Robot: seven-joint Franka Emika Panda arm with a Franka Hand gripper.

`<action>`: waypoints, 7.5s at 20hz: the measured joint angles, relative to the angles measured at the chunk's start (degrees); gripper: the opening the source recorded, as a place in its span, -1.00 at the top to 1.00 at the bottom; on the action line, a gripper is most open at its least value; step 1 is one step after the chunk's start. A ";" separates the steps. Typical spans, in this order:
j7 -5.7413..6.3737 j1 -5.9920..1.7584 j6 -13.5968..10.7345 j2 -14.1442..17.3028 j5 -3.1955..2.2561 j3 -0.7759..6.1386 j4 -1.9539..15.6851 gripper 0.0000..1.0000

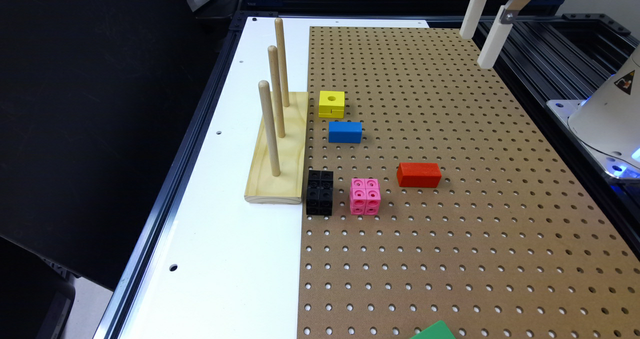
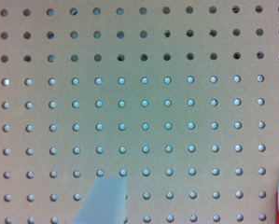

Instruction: Pick up narrow blue stick.

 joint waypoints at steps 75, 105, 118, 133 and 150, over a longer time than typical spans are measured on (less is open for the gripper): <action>0.16 0.29 3.94 22.85 0.10 1.06 20.07 -1.00; 0.73 0.30 10.53 32.33 0.49 2.44 23.38 -1.00; 1.25 0.33 13.93 36.72 0.49 3.09 24.90 -1.00; 1.27 0.32 17.47 42.22 0.49 3.14 25.97 -1.00; 1.91 0.35 20.73 47.67 0.49 4.04 29.00 -1.00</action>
